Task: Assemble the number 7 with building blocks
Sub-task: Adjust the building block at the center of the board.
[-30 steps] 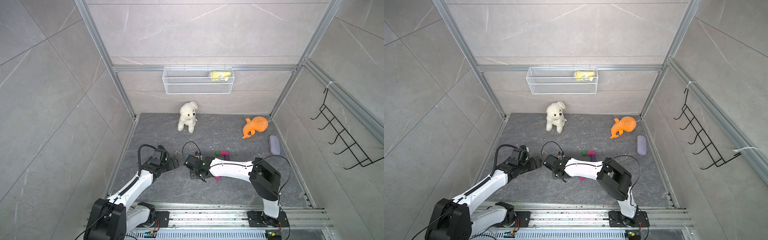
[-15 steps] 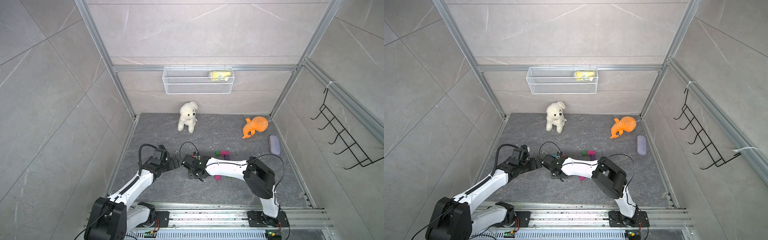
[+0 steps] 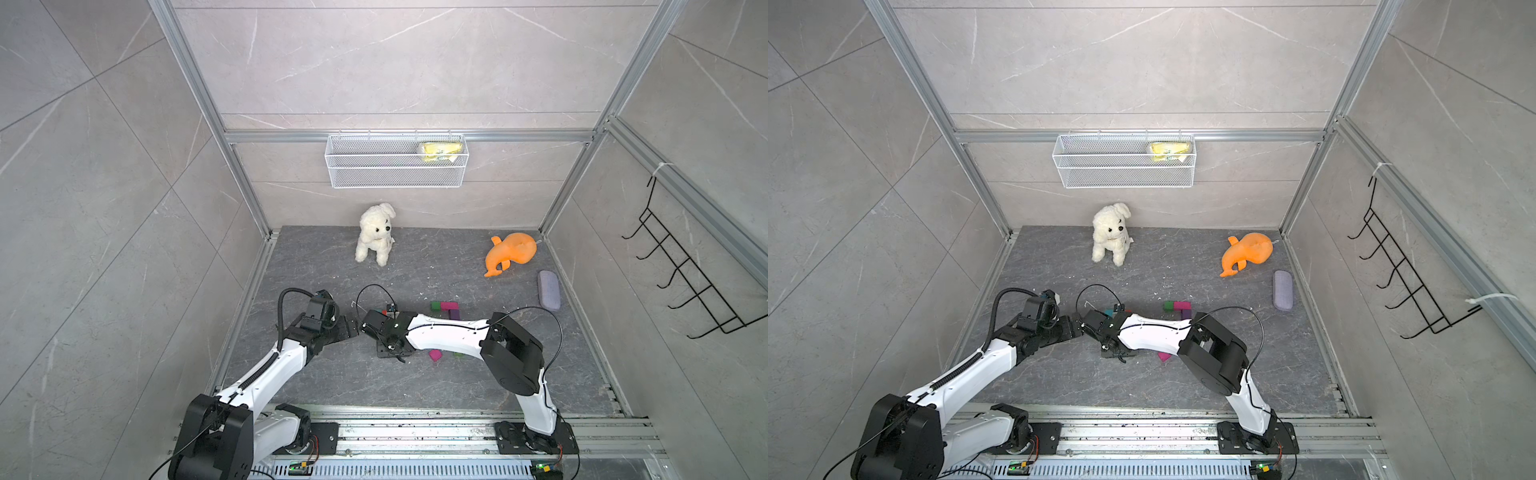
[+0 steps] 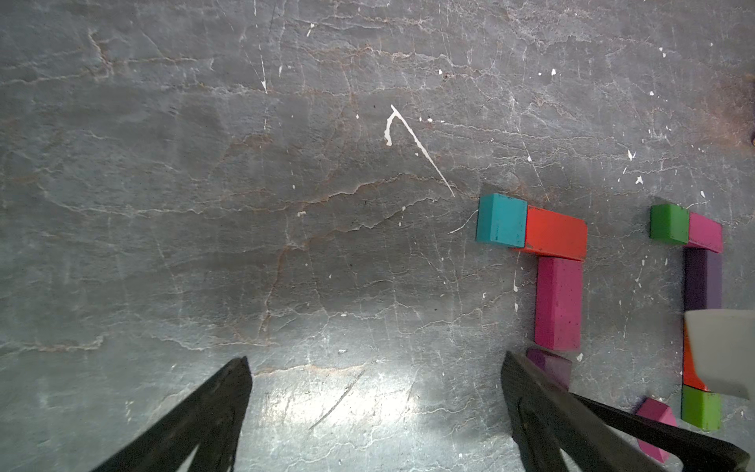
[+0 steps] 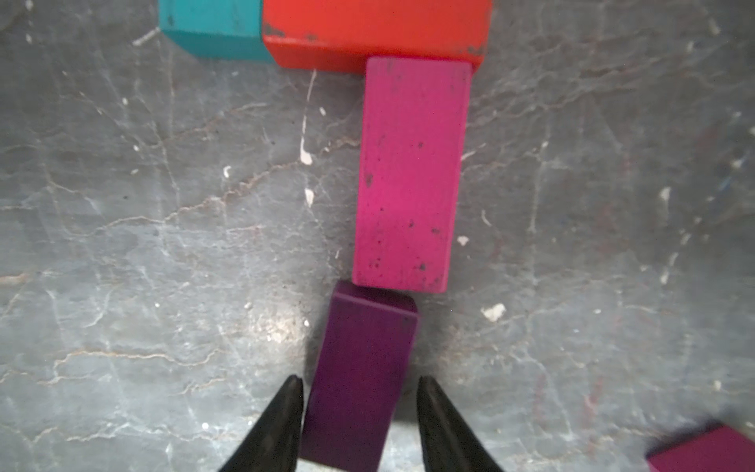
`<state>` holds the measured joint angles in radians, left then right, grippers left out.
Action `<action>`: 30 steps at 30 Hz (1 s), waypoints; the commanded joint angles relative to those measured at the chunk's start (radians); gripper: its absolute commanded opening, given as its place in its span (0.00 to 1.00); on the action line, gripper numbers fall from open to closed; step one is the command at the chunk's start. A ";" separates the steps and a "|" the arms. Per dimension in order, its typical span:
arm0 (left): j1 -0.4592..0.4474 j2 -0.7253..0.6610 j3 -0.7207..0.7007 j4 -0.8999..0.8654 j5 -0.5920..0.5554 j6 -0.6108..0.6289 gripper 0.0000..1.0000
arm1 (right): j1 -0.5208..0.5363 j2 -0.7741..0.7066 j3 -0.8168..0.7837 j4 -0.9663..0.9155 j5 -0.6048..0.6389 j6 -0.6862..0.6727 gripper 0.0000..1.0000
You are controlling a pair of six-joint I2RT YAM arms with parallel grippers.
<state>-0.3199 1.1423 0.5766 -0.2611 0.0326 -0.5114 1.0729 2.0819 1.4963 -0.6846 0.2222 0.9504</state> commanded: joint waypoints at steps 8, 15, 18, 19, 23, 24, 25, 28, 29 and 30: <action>0.007 -0.017 -0.014 0.013 0.012 0.021 1.00 | -0.005 0.008 0.007 -0.048 0.045 0.011 0.42; 0.007 -0.019 -0.017 0.015 0.013 0.018 1.00 | -0.005 0.007 0.010 -0.044 0.043 0.007 0.44; 0.007 -0.017 -0.018 0.018 0.018 0.016 1.00 | -0.005 0.007 0.012 -0.044 0.046 0.007 0.44; 0.007 -0.018 -0.018 0.018 0.018 0.016 1.00 | -0.005 0.007 0.010 -0.046 0.048 0.007 0.44; 0.007 -0.018 -0.016 0.019 0.020 0.017 1.00 | -0.006 0.004 0.011 -0.046 0.052 0.008 0.44; 0.007 -0.017 -0.018 0.019 0.020 0.016 1.00 | -0.006 0.004 0.010 -0.046 0.053 0.008 0.44; 0.007 -0.018 -0.019 0.018 0.021 0.015 1.00 | -0.005 0.002 0.010 -0.046 0.055 0.008 0.44; 0.007 -0.018 -0.022 0.021 0.020 0.013 1.00 | -0.007 0.001 0.016 -0.047 0.063 0.007 0.44; 0.007 -0.017 -0.022 0.021 0.020 0.014 1.00 | -0.007 0.001 0.020 -0.047 0.065 0.005 0.44; 0.007 -0.018 -0.022 0.021 0.020 0.012 1.00 | -0.006 0.000 0.022 -0.046 0.066 0.004 0.44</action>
<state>-0.3199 1.1412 0.5606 -0.2604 0.0364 -0.5114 1.0710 2.0857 1.4971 -0.7040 0.2554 0.9504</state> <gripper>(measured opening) 0.996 0.440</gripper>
